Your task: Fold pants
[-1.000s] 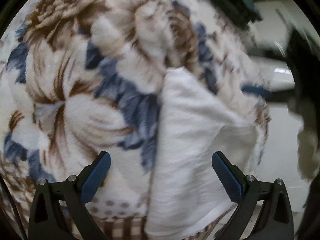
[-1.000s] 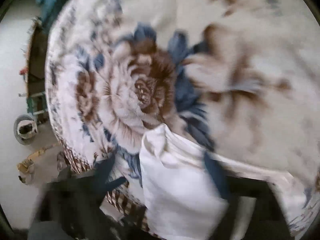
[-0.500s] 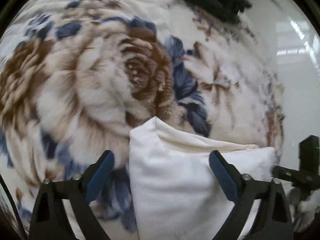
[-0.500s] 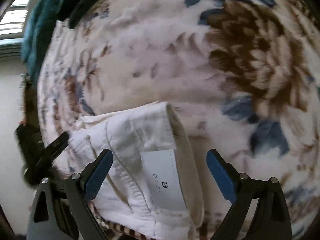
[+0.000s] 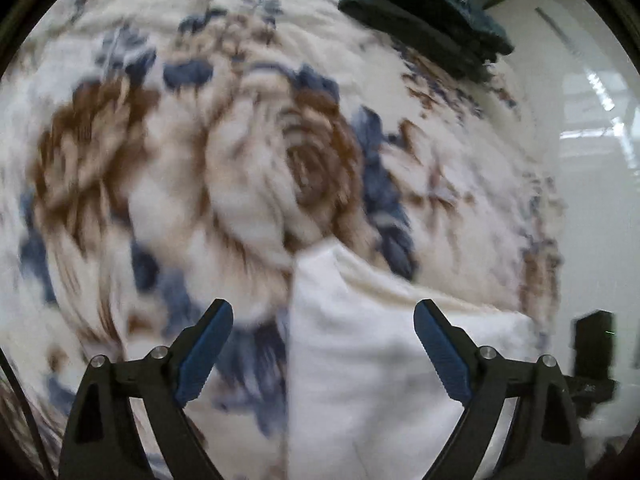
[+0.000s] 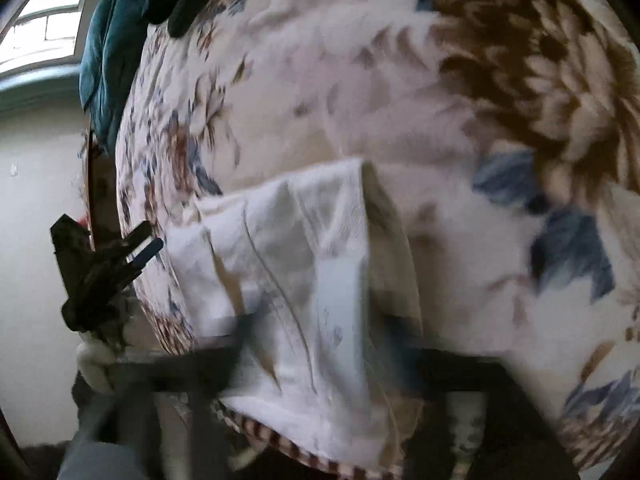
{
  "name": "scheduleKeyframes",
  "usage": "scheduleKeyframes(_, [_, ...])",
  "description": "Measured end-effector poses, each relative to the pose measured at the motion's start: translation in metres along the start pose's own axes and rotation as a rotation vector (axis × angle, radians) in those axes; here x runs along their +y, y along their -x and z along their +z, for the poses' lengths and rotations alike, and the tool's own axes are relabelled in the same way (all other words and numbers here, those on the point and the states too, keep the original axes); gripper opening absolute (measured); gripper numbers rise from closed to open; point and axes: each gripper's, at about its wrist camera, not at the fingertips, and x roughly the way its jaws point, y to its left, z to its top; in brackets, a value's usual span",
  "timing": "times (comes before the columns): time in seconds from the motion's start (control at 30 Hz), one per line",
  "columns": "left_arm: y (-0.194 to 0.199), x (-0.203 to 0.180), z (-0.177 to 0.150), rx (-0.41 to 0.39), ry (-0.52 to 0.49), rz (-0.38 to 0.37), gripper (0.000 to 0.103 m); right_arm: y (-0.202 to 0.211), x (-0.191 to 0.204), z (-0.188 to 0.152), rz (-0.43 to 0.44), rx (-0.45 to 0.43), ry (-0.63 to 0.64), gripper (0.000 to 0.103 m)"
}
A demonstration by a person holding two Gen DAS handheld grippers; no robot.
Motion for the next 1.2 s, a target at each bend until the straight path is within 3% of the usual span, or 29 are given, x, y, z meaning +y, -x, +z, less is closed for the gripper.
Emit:
scheduleKeyframes(0.1, [-0.014, 0.007, -0.03, 0.112, 0.06, -0.12, 0.098, -0.028, -0.016, -0.004, 0.03, 0.11, -0.035, 0.097])
scheduleKeyframes(0.2, [-0.033, 0.013, -0.051, 0.155, 0.103, -0.152, 0.098, -0.059, -0.023, 0.0, 0.056, 0.144, -0.021, 0.097])
scheduleKeyframes(0.3, [-0.056, 0.02, -0.064, 0.189, 0.146, -0.202, 0.098, -0.067, -0.018, 0.004, 0.223, 0.13, -0.026, 0.098])
scheduleKeyframes(0.37, [-0.063, 0.02, -0.066, 0.179, 0.151, -0.212, 0.098, -0.067, -0.008, 0.002, 0.3, 0.146, 0.037, 0.097])
scheduleKeyframes(0.47, [-0.067, 0.01, -0.06, 0.18, 0.107, -0.249, 0.098, -0.077, -0.015, 0.003, 0.225, 0.15, 0.06, 0.094])
scheduleKeyframes(0.57, [-0.063, -0.011, -0.055, 0.182, 0.056, -0.265, 0.098, -0.083, -0.015, 0.006, 0.244, 0.148, 0.032, 0.093])
scheduleKeyframes(0.6, [-0.059, -0.019, -0.053, 0.178, 0.028, -0.265, 0.098, -0.082, -0.011, 0.006, 0.253, 0.144, 0.043, 0.088])
scheduleKeyframes(0.63, [-0.056, -0.023, -0.053, 0.175, 0.017, -0.27, 0.098, -0.08, -0.008, 0.006, 0.249, 0.134, 0.052, 0.071])
scheduleKeyframes(0.7, [-0.049, -0.031, -0.051, 0.171, 0.014, -0.293, 0.098, -0.073, -0.007, 0.001, 0.253, 0.111, 0.036, 0.055])
scheduleKeyframes(0.8, [-0.042, -0.04, -0.046, 0.17, 0.006, -0.307, 0.098, -0.065, -0.003, -0.007, 0.251, 0.08, 0.032, 0.045])
scheduleKeyframes(1.0, [-0.014, -0.045, -0.028, 0.161, -0.043, -0.314, 0.098, -0.043, 0.022, -0.013, 0.281, 0.011, 0.021, 0.042])
scheduleKeyframes(1.2, [0.026, -0.07, 0.027, 0.139, -0.116, -0.338, 0.098, 0.012, 0.063, 0.01, 0.305, -0.082, 0.005, 0.042])
